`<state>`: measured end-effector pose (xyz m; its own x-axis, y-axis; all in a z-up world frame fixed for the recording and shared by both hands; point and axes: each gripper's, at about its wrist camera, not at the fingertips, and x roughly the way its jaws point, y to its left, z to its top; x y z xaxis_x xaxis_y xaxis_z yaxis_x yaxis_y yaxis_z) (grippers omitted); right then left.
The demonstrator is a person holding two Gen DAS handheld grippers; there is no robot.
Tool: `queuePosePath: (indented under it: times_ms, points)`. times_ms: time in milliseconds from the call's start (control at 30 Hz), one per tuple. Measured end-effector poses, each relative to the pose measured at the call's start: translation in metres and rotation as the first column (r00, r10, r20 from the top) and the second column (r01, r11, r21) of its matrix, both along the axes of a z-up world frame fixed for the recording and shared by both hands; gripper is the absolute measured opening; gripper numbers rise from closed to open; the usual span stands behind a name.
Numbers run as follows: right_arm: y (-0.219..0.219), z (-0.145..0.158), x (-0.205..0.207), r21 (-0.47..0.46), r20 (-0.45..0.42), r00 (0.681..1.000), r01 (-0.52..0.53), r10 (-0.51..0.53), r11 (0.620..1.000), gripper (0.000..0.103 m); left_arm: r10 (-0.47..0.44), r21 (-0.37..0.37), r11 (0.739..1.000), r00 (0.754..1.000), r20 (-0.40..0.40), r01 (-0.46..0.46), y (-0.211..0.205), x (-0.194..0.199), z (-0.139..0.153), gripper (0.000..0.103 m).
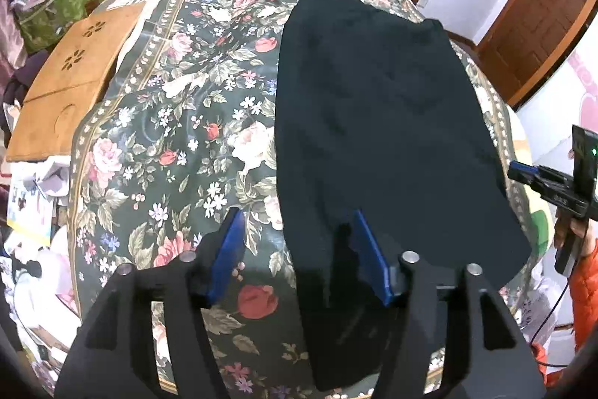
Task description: Fold small clothes
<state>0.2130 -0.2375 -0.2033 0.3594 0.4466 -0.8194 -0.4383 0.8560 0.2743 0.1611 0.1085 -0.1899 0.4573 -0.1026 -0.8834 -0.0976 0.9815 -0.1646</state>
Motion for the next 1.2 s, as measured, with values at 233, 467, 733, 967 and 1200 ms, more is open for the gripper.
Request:
queuePosePath:
  times_ms: [233, 467, 733, 967, 1200]
  points:
    - [-0.002, 0.009, -0.027, 0.033, -0.010, 1.000, -0.014, 0.015, 0.999, 0.070, -0.043, -0.080, 0.996, 0.996, -0.082, 0.036, -0.017, -0.009, -0.015, 0.074]
    - [0.006, -0.027, -0.045, 0.046, -0.120, 0.991, -0.053, 0.058, 0.998, 0.070, -0.107, -0.098, 0.990, 0.990, -0.092, 0.098, -0.048, -0.013, -0.024, 0.081]
    - [0.015, -0.031, -0.049, 0.137, -0.134, 0.988, -0.059, 0.078, 0.989, 0.050, -0.150, -0.105, 0.984, 0.987, -0.050, 0.144, -0.069, -0.003, -0.027, 0.072]
    - [0.040, -0.017, -0.041, 0.155, -0.089, 0.986, -0.125, 0.140, 0.980, 0.006, -0.170, -0.096, 0.981, 0.985, -0.021, 0.167, -0.071, 0.001, -0.018, 0.010]
    - [0.036, 0.025, -0.026, 0.171, 0.031, 0.988, -0.156, 0.153, 0.973, 0.005, -0.185, -0.126, 0.974, 0.982, 0.041, 0.189, -0.067, 0.013, 0.014, 0.010]
